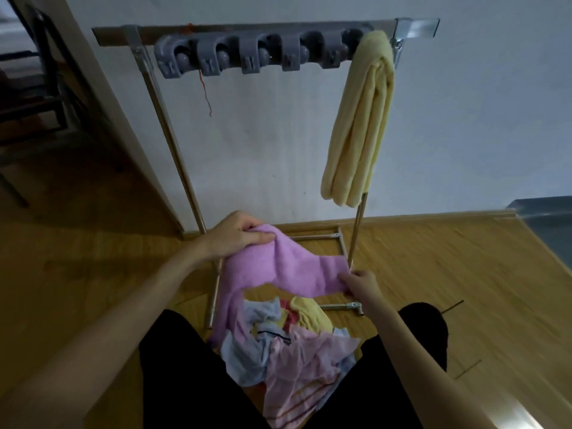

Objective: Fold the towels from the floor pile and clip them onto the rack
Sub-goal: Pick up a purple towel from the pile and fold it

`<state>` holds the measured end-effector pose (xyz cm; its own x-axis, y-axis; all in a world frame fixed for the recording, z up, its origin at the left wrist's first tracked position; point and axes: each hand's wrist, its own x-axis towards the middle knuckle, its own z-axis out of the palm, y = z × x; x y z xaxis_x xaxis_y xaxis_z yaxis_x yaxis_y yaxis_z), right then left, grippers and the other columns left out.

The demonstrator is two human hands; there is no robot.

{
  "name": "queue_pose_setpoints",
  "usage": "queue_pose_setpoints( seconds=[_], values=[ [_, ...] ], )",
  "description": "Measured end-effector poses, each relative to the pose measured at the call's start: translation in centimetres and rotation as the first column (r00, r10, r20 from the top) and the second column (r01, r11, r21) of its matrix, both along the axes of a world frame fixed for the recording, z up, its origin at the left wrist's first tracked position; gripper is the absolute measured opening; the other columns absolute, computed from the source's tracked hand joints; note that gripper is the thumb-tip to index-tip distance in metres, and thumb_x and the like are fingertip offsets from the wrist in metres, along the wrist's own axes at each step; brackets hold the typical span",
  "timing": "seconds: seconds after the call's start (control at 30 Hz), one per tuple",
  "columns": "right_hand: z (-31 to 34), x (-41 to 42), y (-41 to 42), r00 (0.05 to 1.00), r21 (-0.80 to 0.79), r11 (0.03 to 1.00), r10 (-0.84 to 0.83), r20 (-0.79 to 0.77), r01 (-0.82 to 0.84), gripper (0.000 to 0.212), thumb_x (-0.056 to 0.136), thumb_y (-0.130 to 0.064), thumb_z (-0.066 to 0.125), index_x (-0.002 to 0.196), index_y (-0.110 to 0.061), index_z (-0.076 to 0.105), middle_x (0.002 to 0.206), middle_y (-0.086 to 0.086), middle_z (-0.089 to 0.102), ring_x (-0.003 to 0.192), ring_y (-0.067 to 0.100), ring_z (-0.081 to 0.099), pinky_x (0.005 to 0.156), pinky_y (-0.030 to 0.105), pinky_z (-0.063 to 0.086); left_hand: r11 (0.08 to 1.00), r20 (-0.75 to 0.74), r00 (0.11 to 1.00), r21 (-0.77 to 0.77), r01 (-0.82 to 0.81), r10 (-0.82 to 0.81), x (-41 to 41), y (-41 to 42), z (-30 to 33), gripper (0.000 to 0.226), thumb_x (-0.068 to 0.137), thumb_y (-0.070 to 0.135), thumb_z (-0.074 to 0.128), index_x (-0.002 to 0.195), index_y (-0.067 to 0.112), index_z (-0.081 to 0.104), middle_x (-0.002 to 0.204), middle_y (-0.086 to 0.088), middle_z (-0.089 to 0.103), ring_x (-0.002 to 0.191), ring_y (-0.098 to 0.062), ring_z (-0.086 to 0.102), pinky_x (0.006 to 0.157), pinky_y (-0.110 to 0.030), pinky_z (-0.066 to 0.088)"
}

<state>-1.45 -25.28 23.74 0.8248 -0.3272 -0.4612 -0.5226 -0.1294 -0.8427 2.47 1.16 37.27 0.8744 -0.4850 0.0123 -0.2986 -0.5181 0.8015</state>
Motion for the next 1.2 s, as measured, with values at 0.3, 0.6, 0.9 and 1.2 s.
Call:
queue_pose_setpoints(
  seconds=[0.3,0.6,0.9,1.2],
  values=[
    [2.2,0.7,2.9,0.705,-0.075,0.753,0.642,0.302,-0.654,0.051,0.074,0.007,0.068,0.121,-0.005,0.055,0.114,0.006,0.060,0.109,0.022,0.057,0.084,0.020,0.048,0.952,-0.283,0.925,0.091,0.291,-0.255,-1.1,-2.2,4.5,0.011,0.086,0.015,0.066,0.076,0.018,0.071,0.062,0.014,0.062,0.060,0.004,0.052,0.056,-0.012,0.039],
    [10.0,0.3,4.8,0.463,0.194,0.421,0.774,0.432,-0.886,0.050,0.069,-0.005,0.077,0.115,-0.003,0.060,0.114,0.009,0.064,0.110,0.024,0.061,0.097,0.036,0.050,0.928,-0.366,0.888,0.138,0.347,-0.278,-1.6,-3.4,5.3,0.021,0.082,0.027,0.063,0.091,0.010,0.072,0.075,0.007,0.066,0.071,-0.004,0.058,0.063,-0.015,0.043],
    [12.0,0.7,1.0,0.461,0.134,0.452,0.767,0.446,-0.882,0.010,0.091,-0.012,0.061,0.092,-0.013,0.071,0.086,0.004,0.071,0.079,0.018,0.067,0.066,0.022,0.053,0.939,-0.318,0.916,0.156,0.306,-0.246,-1.1,-2.3,5.1,0.020,0.088,0.020,0.065,0.100,0.004,0.071,0.086,-0.004,0.069,0.080,-0.012,0.066,0.062,-0.018,0.048],
    [15.7,3.0,-3.3,0.383,-0.119,0.472,0.818,0.429,-0.874,0.028,0.093,-0.015,0.057,0.105,0.011,0.059,0.092,0.021,0.065,0.086,0.027,0.063,0.077,0.047,0.052,0.928,-0.359,0.865,-0.007,0.373,-0.351,0.3,0.0,7.6,0.047,0.087,-0.003,0.062,0.124,0.009,0.034,0.083,-0.009,0.061,0.061,-0.013,0.058,0.050,-0.014,0.042]
  ],
)
